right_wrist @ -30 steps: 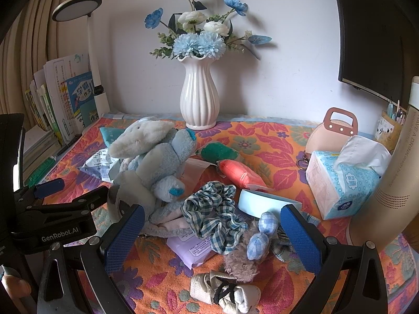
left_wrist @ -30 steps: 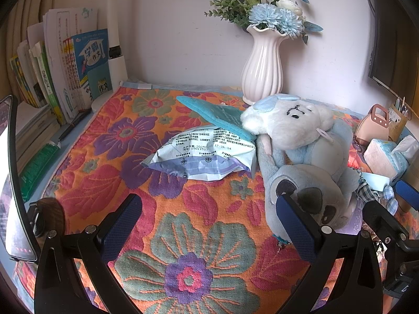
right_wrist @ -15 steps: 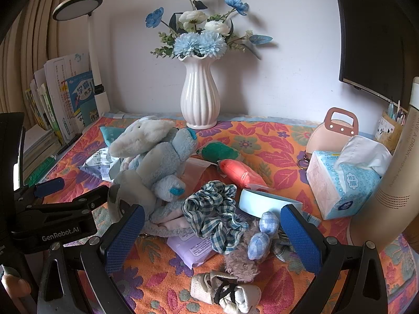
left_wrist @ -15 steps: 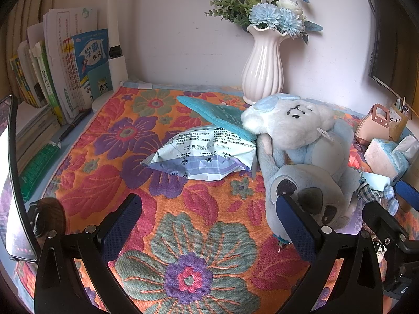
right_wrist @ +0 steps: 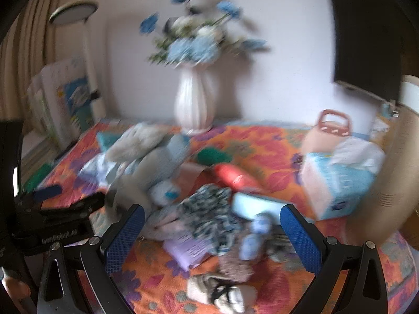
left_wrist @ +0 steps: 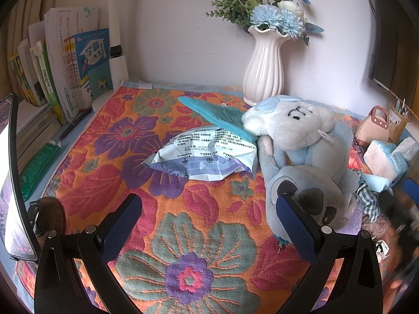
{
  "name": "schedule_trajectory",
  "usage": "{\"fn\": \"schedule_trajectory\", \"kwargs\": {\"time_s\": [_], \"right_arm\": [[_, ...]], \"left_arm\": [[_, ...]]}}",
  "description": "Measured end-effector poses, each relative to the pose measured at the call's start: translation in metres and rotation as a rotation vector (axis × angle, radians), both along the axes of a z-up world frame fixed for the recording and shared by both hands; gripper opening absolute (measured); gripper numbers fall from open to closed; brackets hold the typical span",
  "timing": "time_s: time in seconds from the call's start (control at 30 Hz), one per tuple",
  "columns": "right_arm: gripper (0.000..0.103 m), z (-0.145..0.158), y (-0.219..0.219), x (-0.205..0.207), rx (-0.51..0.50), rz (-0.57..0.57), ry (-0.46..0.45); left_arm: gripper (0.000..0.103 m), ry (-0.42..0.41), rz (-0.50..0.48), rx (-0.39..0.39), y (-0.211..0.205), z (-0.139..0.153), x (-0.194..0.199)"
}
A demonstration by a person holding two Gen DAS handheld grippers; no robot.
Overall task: Organize soft objects
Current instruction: 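Grasp the grey plush toy with the left gripper while the right gripper grasps the white slipper toy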
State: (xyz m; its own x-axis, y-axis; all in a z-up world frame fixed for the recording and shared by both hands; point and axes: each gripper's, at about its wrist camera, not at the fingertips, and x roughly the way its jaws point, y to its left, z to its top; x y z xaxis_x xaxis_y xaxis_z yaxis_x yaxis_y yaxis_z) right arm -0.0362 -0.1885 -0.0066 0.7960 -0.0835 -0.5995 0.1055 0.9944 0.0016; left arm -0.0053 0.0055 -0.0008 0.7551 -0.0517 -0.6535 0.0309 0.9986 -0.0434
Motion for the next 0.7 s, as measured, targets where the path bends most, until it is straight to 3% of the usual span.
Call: {"fn": "schedule_trajectory", "kwargs": {"time_s": [0.07,0.17,0.33,0.47,0.57,0.7], "right_arm": [[0.103,0.005,-0.006,-0.009,0.006,-0.053,-0.054],[0.103,0.006,-0.016,-0.01,0.029,-0.073,-0.06],[0.103,0.005,-0.033,-0.01,0.09,-0.082,-0.02],[0.103,0.004,-0.039,-0.01,0.112,-0.061,0.007],[0.103,0.005,-0.035,-0.016,0.093,-0.029,0.034],[0.103,-0.001,-0.037,-0.028,0.111,0.072,0.117]], "left_arm": [[0.102,0.017,-0.016,-0.04,0.006,0.001,0.0],[0.102,0.067,-0.074,-0.132,0.018,0.002,-0.005],[0.102,0.059,-0.08,-0.123,0.03,0.011,-0.019],[0.102,0.057,-0.108,-0.198,0.035,0.022,-0.019],[0.102,0.102,-0.164,-0.247,0.026,0.021,-0.015],[0.102,0.146,-0.252,-0.204,-0.006,0.014,-0.011]]}}
